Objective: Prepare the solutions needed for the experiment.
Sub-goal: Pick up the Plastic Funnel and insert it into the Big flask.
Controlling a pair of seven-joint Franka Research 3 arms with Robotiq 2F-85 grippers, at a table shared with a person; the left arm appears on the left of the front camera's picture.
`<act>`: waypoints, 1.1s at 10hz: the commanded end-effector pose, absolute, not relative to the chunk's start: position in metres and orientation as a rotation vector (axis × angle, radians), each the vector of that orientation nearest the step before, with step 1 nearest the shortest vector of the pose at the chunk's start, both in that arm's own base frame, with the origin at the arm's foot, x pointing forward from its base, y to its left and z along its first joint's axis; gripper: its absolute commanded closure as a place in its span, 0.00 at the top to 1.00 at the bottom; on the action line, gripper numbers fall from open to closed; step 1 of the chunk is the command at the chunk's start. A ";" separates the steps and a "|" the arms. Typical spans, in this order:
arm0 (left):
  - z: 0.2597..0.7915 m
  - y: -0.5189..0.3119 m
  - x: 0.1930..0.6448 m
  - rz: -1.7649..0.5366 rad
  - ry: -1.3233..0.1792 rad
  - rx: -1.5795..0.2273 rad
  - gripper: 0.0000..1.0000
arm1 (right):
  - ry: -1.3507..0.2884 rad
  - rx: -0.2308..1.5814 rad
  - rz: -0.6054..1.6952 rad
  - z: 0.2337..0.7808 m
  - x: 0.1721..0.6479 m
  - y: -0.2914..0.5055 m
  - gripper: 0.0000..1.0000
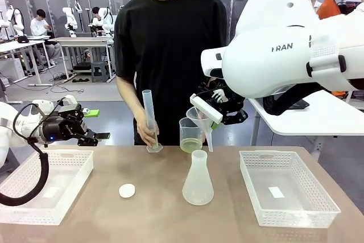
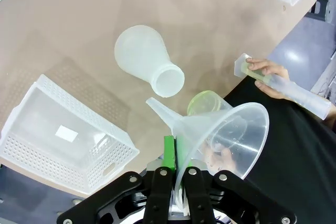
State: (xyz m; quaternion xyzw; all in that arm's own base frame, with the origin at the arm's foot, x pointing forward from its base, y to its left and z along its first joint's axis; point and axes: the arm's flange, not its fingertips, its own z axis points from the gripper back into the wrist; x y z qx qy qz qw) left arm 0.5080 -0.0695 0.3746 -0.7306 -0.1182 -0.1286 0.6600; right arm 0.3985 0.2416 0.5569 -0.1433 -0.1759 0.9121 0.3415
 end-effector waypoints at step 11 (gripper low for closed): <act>0.375 -0.069 0.509 -0.312 -0.276 -1.669 1.00 | -0.593 -0.315 2.439 0.542 0.426 0.260 0.03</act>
